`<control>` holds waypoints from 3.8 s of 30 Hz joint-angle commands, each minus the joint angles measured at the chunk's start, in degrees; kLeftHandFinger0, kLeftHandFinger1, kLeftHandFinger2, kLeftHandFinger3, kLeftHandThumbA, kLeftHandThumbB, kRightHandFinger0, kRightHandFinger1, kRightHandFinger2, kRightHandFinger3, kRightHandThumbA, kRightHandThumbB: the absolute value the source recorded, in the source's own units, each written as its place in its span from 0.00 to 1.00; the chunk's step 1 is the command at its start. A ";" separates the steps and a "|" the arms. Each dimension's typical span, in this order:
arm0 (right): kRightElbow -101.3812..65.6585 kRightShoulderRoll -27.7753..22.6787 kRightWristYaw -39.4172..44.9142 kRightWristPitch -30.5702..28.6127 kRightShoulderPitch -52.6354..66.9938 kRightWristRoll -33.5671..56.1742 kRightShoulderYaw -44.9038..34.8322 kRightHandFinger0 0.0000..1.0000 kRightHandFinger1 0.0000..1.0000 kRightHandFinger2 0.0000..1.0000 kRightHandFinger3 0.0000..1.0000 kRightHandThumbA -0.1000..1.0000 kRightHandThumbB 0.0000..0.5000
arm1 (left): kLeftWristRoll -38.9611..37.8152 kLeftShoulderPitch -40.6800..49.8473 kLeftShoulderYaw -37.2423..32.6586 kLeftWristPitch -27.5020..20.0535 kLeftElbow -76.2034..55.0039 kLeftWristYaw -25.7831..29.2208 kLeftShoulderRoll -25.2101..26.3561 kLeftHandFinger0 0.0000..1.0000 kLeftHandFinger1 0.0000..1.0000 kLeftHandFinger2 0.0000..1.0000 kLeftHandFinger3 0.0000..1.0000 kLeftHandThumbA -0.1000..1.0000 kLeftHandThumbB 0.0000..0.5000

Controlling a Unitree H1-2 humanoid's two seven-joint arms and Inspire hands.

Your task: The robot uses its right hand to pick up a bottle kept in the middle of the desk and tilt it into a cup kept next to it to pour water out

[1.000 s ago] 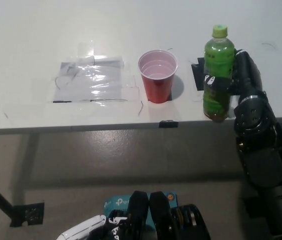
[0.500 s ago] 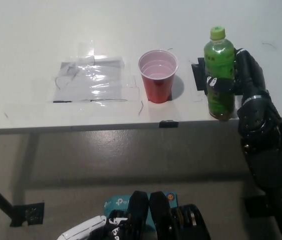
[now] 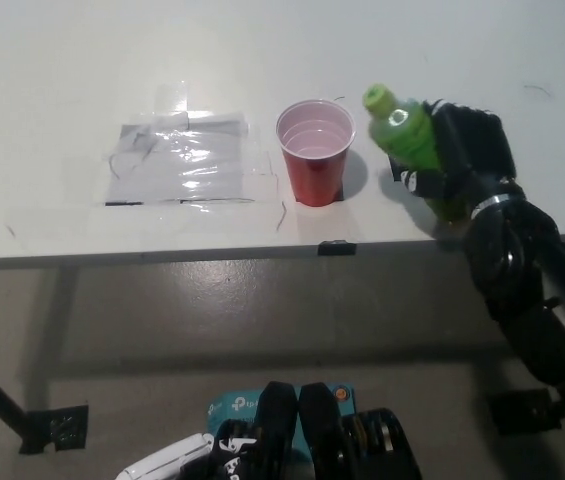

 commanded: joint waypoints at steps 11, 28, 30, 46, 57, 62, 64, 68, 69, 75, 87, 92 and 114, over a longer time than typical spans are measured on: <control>2.12 -2.82 -0.65 -6.72 -9.99 -10.26 6.51 0.80 0.00 0.00 0.46 0.15 0.25 | 1.15 -0.37 -0.13 0.27 -1.66 -0.73 0.50 1.00 1.00 1.00 1.00 0.43 1.00; 4.26 -11.29 -0.20 -10.40 -13.63 -21.53 11.99 1.00 0.15 0.07 0.49 0.23 0.13 | 0.73 0.56 0.39 0.53 -2.26 -0.71 0.50 1.00 1.00 1.00 1.00 0.42 1.00; 3.51 -11.21 0.48 -10.26 -13.57 -21.85 11.83 1.00 0.16 0.04 0.48 0.23 0.10 | 1.02 0.41 0.21 0.34 -2.25 -0.76 0.57 1.00 1.00 1.00 1.00 0.43 1.00; 4.22 -8.13 0.36 -10.78 -13.98 -22.86 9.82 1.00 0.13 0.02 0.32 0.01 0.09 | 0.79 0.65 0.24 0.81 -2.69 -0.78 0.48 1.00 1.00 1.00 1.00 0.43 1.00; 7.61 -9.49 -1.05 -10.90 -15.73 -26.59 10.56 0.91 0.05 0.02 0.10 0.08 0.08 | 0.88 0.55 0.14 0.83 -2.90 -0.84 0.51 1.00 1.00 1.00 1.00 0.43 1.00; 7.31 -9.02 0.91 -9.75 -16.64 -28.20 11.08 0.99 0.15 0.10 0.16 0.08 0.03 | 0.92 0.56 0.10 1.17 -2.71 -0.83 0.53 1.00 1.00 1.00 1.00 0.43 1.00; 6.75 -8.55 1.85 -9.12 -16.79 -28.72 11.02 1.00 0.22 0.09 0.16 0.06 0.03 | 0.88 0.51 0.03 0.07 -2.03 -1.04 0.46 1.00 1.00 1.00 1.00 0.43 1.00; 7.06 -7.24 1.44 -8.03 -17.19 -29.35 10.66 0.94 0.08 0.00 0.04 0.03 0.09 | 0.70 0.26 -0.23 0.31 -2.18 -1.25 0.33 1.00 1.00 1.00 1.00 0.43 1.00; 7.21 -6.73 1.84 -7.72 -17.56 -29.74 10.82 0.91 0.07 0.01 0.08 0.03 0.11 | 0.63 0.24 -0.24 -0.43 -1.84 -1.41 0.32 1.00 1.00 1.00 1.00 0.43 1.00; 8.43 -5.45 -1.03 -8.42 -18.20 -30.62 10.65 0.73 0.01 0.00 0.00 0.01 0.15 | 0.36 0.28 -0.13 -0.68 -1.74 -1.59 0.39 1.00 1.00 1.00 1.00 0.44 1.00; 9.01 -8.94 2.07 -10.07 -19.75 -35.41 13.53 1.00 0.19 0.00 0.02 0.12 0.07 | 0.91 0.58 -0.07 0.31 -2.57 -1.09 0.43 1.00 1.00 1.00 1.00 0.42 1.00; 9.66 -9.85 -1.07 -10.44 -20.67 -37.87 15.59 0.94 0.10 0.00 0.02 0.11 0.08 | 0.73 0.61 0.03 -0.01 -2.18 -1.17 0.39 1.00 1.00 1.00 1.00 0.44 1.00; 10.50 -7.46 -3.53 -10.99 -22.14 -41.72 17.76 0.83 0.19 0.00 0.00 0.23 0.30 | 1.06 -0.07 -0.15 0.66 -2.80 -1.51 1.00 1.00 1.00 1.00 1.00 0.45 1.00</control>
